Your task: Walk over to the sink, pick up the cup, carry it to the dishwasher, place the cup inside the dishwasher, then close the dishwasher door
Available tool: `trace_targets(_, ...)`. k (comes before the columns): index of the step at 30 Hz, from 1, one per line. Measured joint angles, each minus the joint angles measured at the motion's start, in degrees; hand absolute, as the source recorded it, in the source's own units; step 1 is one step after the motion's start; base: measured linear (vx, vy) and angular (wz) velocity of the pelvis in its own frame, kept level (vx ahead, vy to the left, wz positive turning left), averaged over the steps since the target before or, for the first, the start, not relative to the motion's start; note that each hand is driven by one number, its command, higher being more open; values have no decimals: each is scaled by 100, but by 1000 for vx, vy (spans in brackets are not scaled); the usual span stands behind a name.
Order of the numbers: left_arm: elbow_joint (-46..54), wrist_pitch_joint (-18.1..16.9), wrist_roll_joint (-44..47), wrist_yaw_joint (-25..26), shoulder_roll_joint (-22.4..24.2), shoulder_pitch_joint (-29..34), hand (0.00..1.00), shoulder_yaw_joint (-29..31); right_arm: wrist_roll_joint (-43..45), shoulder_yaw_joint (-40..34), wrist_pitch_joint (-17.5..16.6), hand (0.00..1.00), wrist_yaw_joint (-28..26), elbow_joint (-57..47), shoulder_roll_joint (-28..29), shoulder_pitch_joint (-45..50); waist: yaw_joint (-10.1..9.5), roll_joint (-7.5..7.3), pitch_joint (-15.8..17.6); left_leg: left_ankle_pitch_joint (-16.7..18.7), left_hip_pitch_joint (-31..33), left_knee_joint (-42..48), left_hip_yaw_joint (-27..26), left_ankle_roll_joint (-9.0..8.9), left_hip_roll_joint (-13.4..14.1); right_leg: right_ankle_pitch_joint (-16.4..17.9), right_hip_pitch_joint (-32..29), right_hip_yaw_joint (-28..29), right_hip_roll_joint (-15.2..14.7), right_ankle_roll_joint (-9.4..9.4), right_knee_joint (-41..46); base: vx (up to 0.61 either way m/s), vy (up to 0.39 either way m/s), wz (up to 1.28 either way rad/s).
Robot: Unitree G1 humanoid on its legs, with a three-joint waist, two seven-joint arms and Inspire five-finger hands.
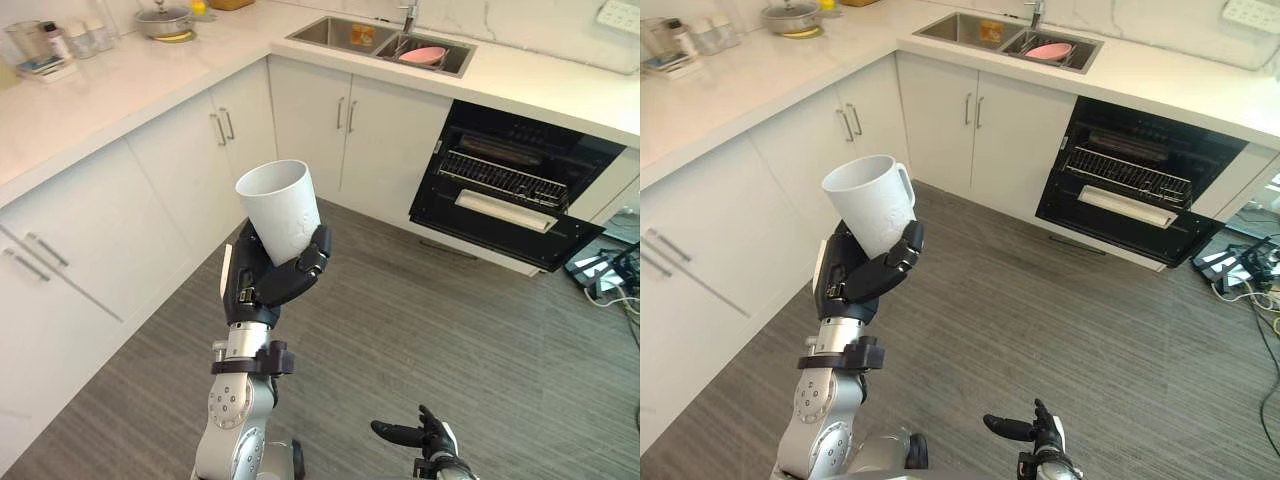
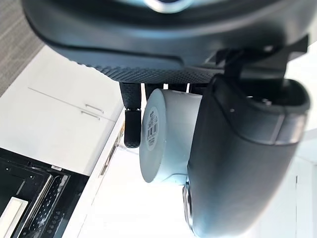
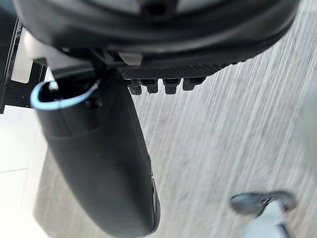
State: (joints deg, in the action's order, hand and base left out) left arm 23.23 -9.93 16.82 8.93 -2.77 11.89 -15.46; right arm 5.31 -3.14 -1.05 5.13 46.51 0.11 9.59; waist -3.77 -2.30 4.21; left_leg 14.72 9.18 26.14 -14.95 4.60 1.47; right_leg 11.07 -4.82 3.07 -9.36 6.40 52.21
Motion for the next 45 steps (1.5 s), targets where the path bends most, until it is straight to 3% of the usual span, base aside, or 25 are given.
trace_targets(2,80,-1,-4,0,-1,3,0,-158,-29,5,-36,100,-36,-74,89,-1,54,46,10,112,-574,-362,52,13,-46,162,-648,-162,186,-116,750,371,147,11)
trace_targets(4,142,-55,-5,-6,-3,-31,0,-355,-38,11,-68,100,-39,-118,159,-21,69,33,-13,234,-887,-553,158,0,-45,338,-1152,-459,367,-246,583,291,48,26)
trace_targets(7,111,-62,-6,-19,6,-70,0,-571,-36,8,-225,100,-44,-236,255,-61,273,29,-27,411,-1440,-888,486,-174,-63,427,-1563,-835,782,-353,-1255,371,-5,54)
trace_targets(9,103,-61,-10,-17,19,-76,0,-569,-34,26,-219,100,-44,-220,288,-60,307,-24,-94,496,-1572,-1032,620,-295,-142,180,-1620,-786,866,-503,-2131,456,-45,50)
trace_targets(10,74,-60,-11,-17,62,-82,0,-571,-28,68,-222,100,-34,-180,272,-57,330,-97,-150,592,-1744,-1103,796,-379,-194,-405,-1548,-807,839,-793,-2334,526,-85,56)
trace_targets(11,-15,-62,-13,-19,135,-87,0,-583,-28,107,-195,100,-30,-134,223,-80,330,18,-165,641,-1833,-1116,873,-453,-111,-321,-1499,-929,872,-859,-2255,574,-122,73)
trace_targets(12,-193,-31,-12,-16,227,-106,0,-602,-27,141,-156,100,-29,31,126,-183,322,192,-240,626,-1801,-935,1010,-508,66,-184,-1304,-1160,932,-927,-2363,574,-150,71)
trace_targets(14,-389,8,-9,-18,277,-178,0,-596,-19,135,-126,100,-29,177,0,-249,320,330,-195,489,-1464,167,1121,-748,282,-100,-771,-1404,1035,-1002,-2716,555,-167,69)
trace_targets(15,-397,67,-3,-19,281,-163,0,-558,-5,139,-128,100,-30,180,3,-222,273,347,-168,232,-999,1434,1176,-1105,473,-82,-326,-1436,1122,-1033,-3096,523,-150,34)
trace_targets(16,-397,68,0,-29,283,-159,0,-521,13,132,-130,100,-15,178,-4,-184,172,368,-132,202,-644,2457,1086,-1139,686,-65,173,-1427,1217,-1060,-3443,498,-127,19)
trace_targets(18,-387,67,2,-59,305,-149,0,-431,20,129,-137,100,6,170,-55,-77,54,371,-114,280,-136,3233,912,-983,1005,-36,755,-1390,1310,-1108,-3837,425,-85,-2)
trace_targets(21,-310,66,12,-101,418,-104,0,-162,32,107,-149,100,35,77,-141,-17,-98,363,-109,427,670,2658,811,-841,1197,-8,1175,-1125,1301,-1079,-4235,348,22,-41)
trace_targets(25,-292,61,13,-137,424,-85,0,63,33,61,-134,100,51,22,-159,25,-92,295,-70,195,974,787,1256,-859,747,333,1390,-764,1010,-758,-4191,294,206,-48)
trace_targets(27,-221,61,11,-143,390,-29,0,44,31,61,-121,100,51,11,-161,52,-120,289,-109,-469,847,484,1329,-758,577,652,1410,-440,846,-559,-3967,404,392,-64)
trace_targets(28,-175,64,11,-143,349,-21,0,37,32,74,-116,100,56,-46,-52,100,-83,136,-151,-196,852,713,1086,-600,500,750,1381,-258,645,-471,-3820,455,426,-61)
trace_targets(29,-153,65,10,-143,349,-17,0,28,32,80,-115,100,53,-48,-14,115,-88,100,-165,-93,851,784,988,-565,498,755,1342,-156,605,-462,-3760,379,345,-60)
trace_targets(31,-74,66,8,-141,299,-1,0,18,32,102,-115,100,19,-54,88,129,-100,15,-202,122,785,847,727,-468,485,756,1142,139,491,-458,-3447,266,265,-72)
trace_targets(32,-46,69,0,-138,198,0,0,8,23,117,-104,100,-20,-61,196,127,-113,-78,-164,214,415,637,351,-341,378,727,674,389,322,-295,-2335,295,289,-82)
trace_targets(34,-47,73,-2,-130,129,2,0,-69,11,125,-81,100,-73,-102,254,162,-87,-102,-135,331,-107,351,103,-260,300,573,126,436,222,-76,-986,252,217,-74)
trace_targets(38,-42,31,-8,-133,118,-1,0,-478,8,170,-96,100,-118,-130,281,101,21,-83,-131,558,-904,-127,-92,-265,351,679,-615,-127,273,-259,-73,207,86,-36)
trace_targets(40,-49,28,-9,-135,84,0,0,-666,8,174,-98,100,-110,-200,282,94,62,-80,-130,614,-1206,-352,-231,-364,444,740,-1023,-655,346,-362,-266,208,-20,-32)
trace_targets(42,-76,24,-10,-158,69,0,0,-779,7,232,-159,100,-97,-254,283,60,226,-92,-141,677,-1545,-600,-358,-535,507,685,-1288,-1536,380,-490,-1193,297,-60,-22)
trace_targets(43,-93,25,-14,-164,71,-1,0,-780,7,248,-159,100,-93,-250,283,54,252,-106,-167,662,-1610,-635,-389,-642,495,567,-1294,-1716,391,-596,-1537,399,-77,-16)
trace_targets(44,-103,25,-16,-167,70,0,0,-757,6,302,-157,100,-89,-216,283,65,293,-203,-217,738,-1758,-739,-434,-760,388,-31,-1280,-1899,411,-830,-2218,476,-84,-14)
trace_targets(45,-225,22,-16,-167,153,2,0,-737,2,344,-169,100,-86,-183,222,22,314,-125,-262,806,-1894,-788,-422,-847,438,-150,-1242,-1913,465,-1101,-2136,493,-75,-14)
